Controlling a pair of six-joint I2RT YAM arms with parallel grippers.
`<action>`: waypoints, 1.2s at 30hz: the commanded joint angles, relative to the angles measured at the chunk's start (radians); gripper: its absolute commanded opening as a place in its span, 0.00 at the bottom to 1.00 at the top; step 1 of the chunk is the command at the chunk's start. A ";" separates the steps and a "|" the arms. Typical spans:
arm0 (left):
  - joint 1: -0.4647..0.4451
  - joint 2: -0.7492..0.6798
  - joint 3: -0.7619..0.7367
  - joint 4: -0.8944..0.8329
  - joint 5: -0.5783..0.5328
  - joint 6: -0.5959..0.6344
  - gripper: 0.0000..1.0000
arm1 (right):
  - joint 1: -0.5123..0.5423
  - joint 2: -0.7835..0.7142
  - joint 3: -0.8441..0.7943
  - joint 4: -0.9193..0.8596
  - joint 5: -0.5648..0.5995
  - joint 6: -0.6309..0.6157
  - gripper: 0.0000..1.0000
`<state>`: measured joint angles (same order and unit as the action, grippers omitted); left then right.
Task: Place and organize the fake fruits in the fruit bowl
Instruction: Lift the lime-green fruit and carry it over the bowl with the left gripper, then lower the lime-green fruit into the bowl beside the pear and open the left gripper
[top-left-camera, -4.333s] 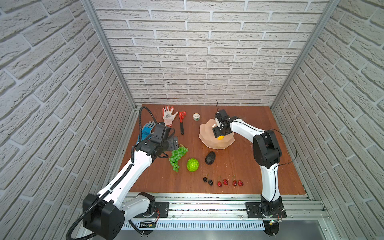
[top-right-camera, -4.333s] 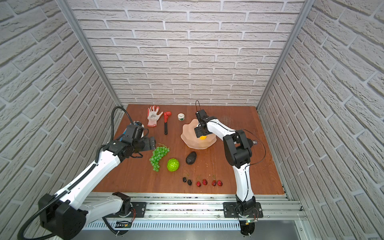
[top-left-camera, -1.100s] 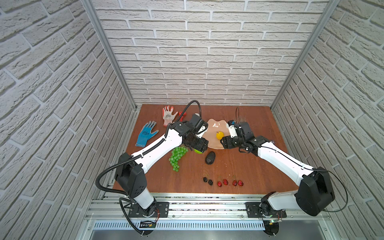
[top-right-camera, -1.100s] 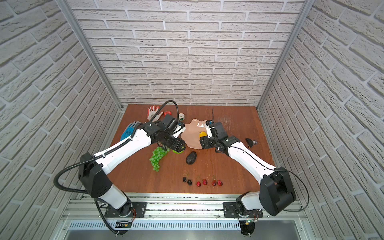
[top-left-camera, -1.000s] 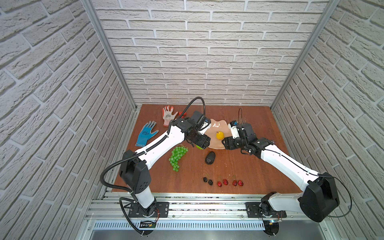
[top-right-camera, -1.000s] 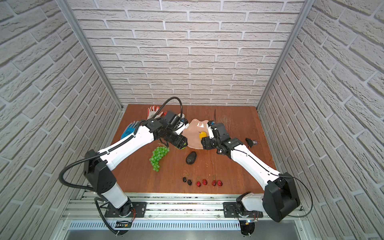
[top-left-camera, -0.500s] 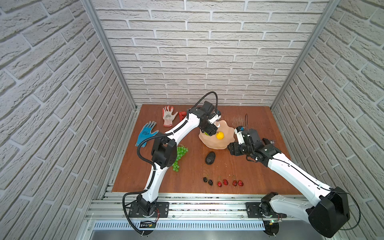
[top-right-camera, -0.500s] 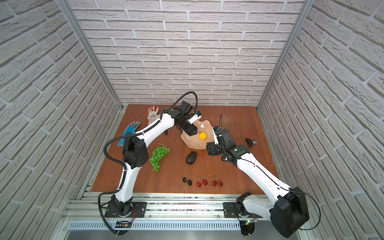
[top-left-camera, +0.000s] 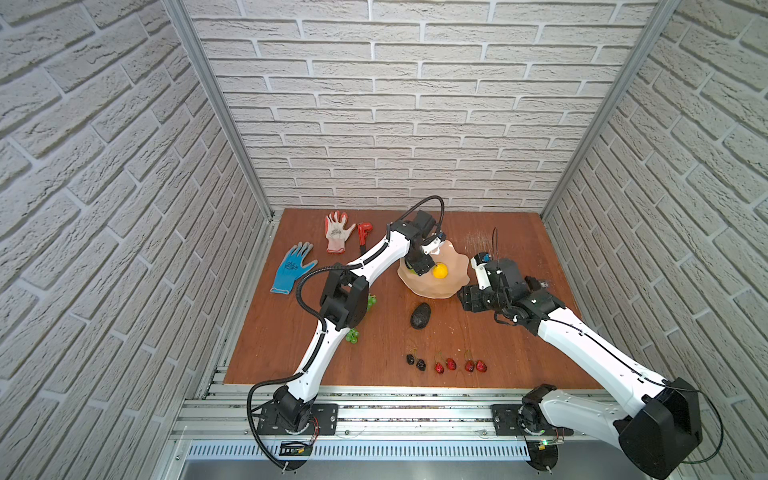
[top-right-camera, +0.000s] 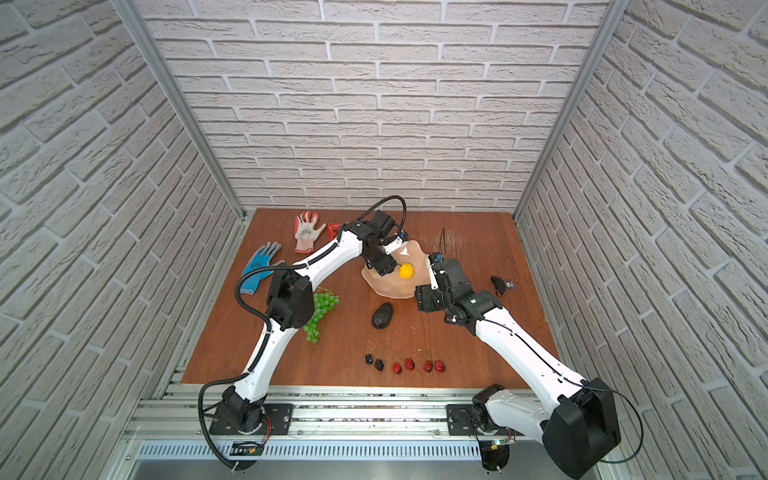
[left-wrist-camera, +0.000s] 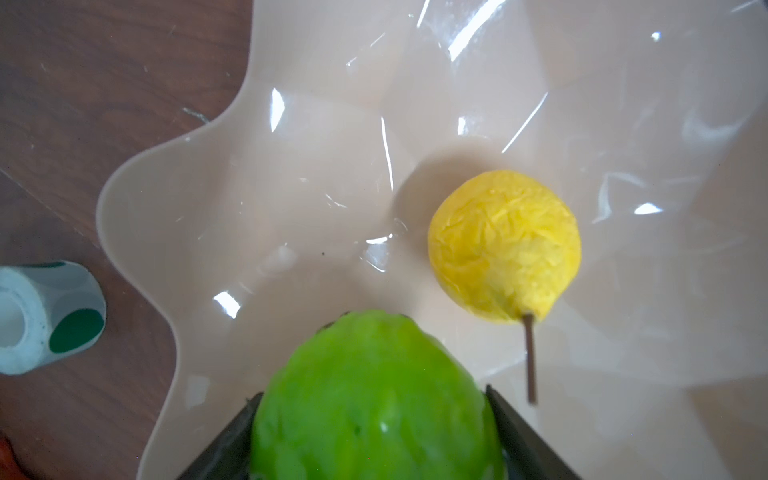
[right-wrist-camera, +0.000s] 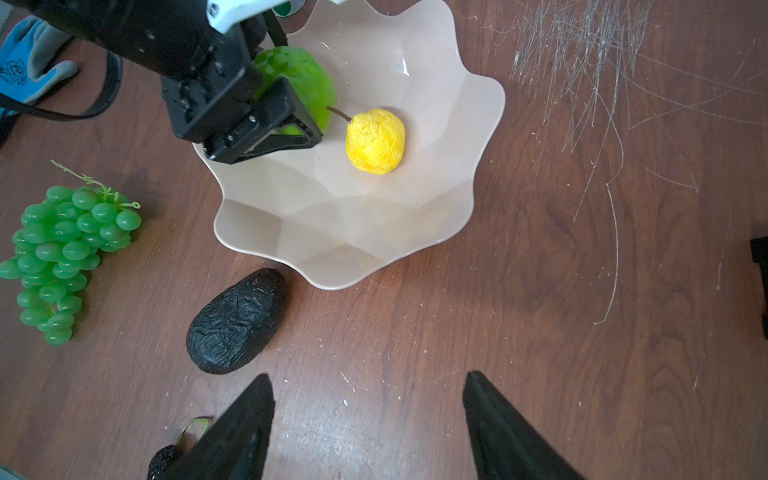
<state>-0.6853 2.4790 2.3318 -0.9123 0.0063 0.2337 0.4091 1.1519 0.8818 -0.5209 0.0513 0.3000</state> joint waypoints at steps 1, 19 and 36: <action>-0.011 0.040 0.051 -0.017 -0.057 0.042 0.56 | -0.004 0.004 0.006 0.003 -0.010 -0.004 0.73; -0.025 0.046 0.106 0.001 -0.006 0.021 0.97 | -0.004 0.025 0.040 -0.026 -0.013 -0.042 0.77; 0.062 -0.236 -0.096 0.094 0.240 -0.180 0.96 | -0.003 0.049 0.179 -0.096 -0.067 -0.053 0.77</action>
<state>-0.6598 2.3489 2.3009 -0.8715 0.1574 0.1165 0.4084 1.1889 1.0302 -0.6140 0.0154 0.2546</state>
